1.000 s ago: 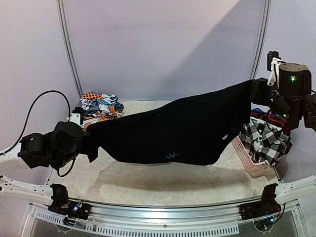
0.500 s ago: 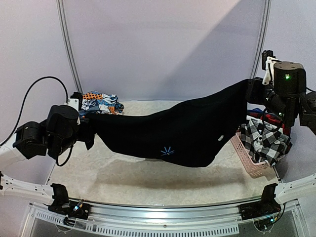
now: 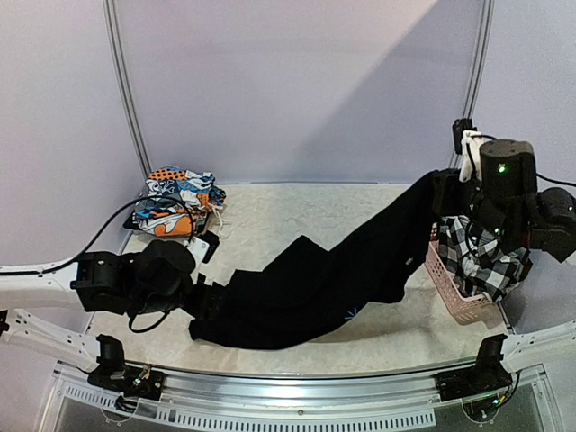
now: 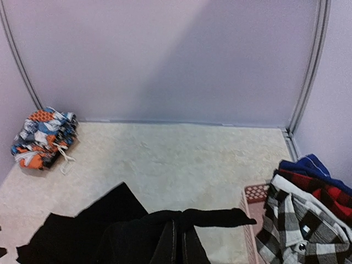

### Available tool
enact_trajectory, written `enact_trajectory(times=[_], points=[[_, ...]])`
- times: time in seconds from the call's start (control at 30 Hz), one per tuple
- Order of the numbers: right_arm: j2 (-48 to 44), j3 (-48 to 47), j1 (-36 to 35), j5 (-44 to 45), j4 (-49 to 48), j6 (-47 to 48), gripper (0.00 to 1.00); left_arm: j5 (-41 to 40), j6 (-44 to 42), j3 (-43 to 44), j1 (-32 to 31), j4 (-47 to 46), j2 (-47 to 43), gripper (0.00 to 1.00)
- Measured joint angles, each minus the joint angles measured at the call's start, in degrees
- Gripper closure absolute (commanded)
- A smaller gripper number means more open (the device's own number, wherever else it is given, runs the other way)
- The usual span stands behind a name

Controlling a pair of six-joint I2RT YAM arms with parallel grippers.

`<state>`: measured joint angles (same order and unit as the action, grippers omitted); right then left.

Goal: Fold and stack the mixed laundry pile
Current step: Flatten out the crumpled T-shirt at the center of the board.

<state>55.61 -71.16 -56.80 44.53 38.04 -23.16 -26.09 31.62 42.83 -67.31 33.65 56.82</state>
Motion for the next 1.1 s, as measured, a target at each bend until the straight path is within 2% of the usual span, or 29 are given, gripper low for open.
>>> enact_trajectory(times=[0.13, 0.23, 0.3, 0.47, 0.67, 0.73, 0.83, 0.93, 1.0, 1.03, 1.07, 1.1], points=[[-4.0, 6.8, 0.3, 3.3, 4.7, -4.7, 1.00, 0.4, -0.4, -0.2, -4.2, -1.3, 0.2, 0.10], [-8.3, 9.5, 0.4, 4.9, 7.5, -7.8, 1.00, -2.7, -0.5, -0.8, -3.3, -2.9, -0.7, 0.17], [-11.3, 10.9, 0.5, 5.5, 8.5, -9.6, 1.00, -2.5, -0.9, -2.2, -0.1, -5.0, -0.4, 0.22], [-16.4, 15.1, 0.6, 5.6, 9.6, -12.6, 1.00, 2.2, -2.3, -3.7, 12.6, -11.1, 6.4, 0.22], [-16.3, 18.6, 0.6, 3.3, 9.6, -14.1, 1.00, 11.1, -4.6, 5.1, 20.8, -16.0, 25.6, 0.27], [-15.8, 19.3, 0.6, 2.3, 9.5, -14.2, 1.00, 13.8, -5.0, 8.3, 22.4, -17.7, 31.1, 0.35], [-15.3, 19.8, 0.6, 1.3, 9.2, -14.2, 1.00, 18.0, -5.5, 10.7, 24.4, -20.1, 37.0, 0.53], [-14.4, 19.9, 0.6, 0.6, 8.6, -14.2, 1.00, 21.6, -5.7, 12.0, 25.6, -21.4, 41.5, 0.62], [-13.9, 19.9, 0.6, 0.2, 8.1, -14.1, 1.00, 23.2, -5.9, 13.3, 25.9, -21.4, 43.9, 0.76], [-13.6, 19.9, 0.6, 0.0, 7.8, -14.1, 1.00, 24.0, -6.1, 14.1, 26.0, -21.5, 45.0, 0.93], [-13.3, 19.9, 0.6, -0.2, 7.5, -14.1, 1.00, 24.5, -6.3, 14.6, 26.1, -21.6, 45.8, 1.00], [-13.0, 19.9, 0.6, -0.3, 7.3, -14.1, 1.00, 25.2, -6.1, 15.0, 26.1, -21.8, 46.2, 1.00]])
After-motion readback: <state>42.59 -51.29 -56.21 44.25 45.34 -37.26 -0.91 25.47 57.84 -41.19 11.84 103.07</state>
